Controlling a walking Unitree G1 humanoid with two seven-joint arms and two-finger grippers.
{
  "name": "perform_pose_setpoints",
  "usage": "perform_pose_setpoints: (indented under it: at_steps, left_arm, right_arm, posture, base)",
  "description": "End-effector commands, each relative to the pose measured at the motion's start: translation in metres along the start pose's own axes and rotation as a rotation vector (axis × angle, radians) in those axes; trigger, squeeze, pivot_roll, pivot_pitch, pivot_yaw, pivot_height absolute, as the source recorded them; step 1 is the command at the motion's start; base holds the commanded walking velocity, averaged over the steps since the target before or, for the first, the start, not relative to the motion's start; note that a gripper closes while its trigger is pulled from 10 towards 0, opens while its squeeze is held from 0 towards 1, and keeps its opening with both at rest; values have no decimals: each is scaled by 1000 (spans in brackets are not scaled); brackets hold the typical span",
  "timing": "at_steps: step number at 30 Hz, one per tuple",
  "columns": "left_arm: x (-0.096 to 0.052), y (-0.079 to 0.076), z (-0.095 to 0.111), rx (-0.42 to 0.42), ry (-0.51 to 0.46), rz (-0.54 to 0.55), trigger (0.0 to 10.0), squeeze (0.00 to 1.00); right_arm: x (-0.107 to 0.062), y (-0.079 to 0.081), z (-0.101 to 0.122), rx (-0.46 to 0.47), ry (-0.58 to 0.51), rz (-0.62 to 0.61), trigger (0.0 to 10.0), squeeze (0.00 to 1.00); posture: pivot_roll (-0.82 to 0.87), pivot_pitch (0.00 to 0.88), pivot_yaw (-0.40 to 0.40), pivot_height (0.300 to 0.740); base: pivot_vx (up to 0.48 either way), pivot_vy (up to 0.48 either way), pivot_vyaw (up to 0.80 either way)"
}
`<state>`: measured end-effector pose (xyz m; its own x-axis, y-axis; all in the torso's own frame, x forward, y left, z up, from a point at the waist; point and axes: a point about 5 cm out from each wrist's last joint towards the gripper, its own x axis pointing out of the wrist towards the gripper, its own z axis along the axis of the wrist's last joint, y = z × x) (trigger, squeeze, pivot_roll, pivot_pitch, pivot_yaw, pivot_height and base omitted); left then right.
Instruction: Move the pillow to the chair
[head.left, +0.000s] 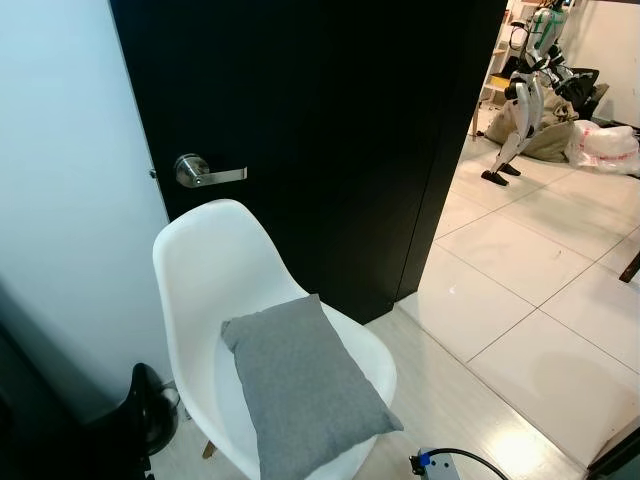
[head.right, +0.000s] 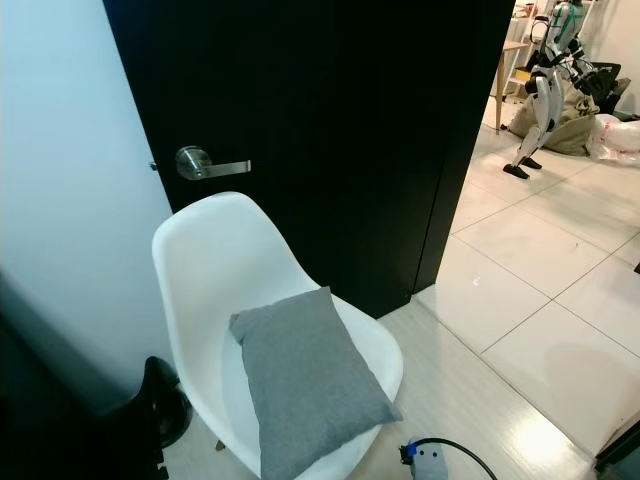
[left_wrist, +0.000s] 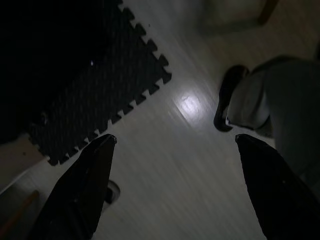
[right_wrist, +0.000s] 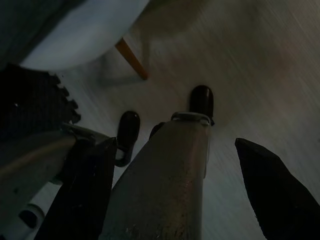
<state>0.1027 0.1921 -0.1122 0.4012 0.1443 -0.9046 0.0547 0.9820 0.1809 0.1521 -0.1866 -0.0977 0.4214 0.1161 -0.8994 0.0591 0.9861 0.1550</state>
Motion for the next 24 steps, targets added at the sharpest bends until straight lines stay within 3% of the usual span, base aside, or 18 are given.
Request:
perform_pose_setpoints:
  at_steps: [1, 24]
  left_arm:
    - [-1, -1, -5, 16, 21, -9, 10000, 0]
    - [-1, -2, -5, 25, 26, -15, 10000, 0]
  right_arm:
    - [0, 0, 0, -8, -4, -7, 10000, 0]
    - [-1, -3, -4, -60, 18, -26, 10000, 0]
  posture:
    - [96, 0, -59, 740]
    - [94, 0, -61, 740]
  base:
    - [-319, 0, 0]
    - [-323, 0, 0]
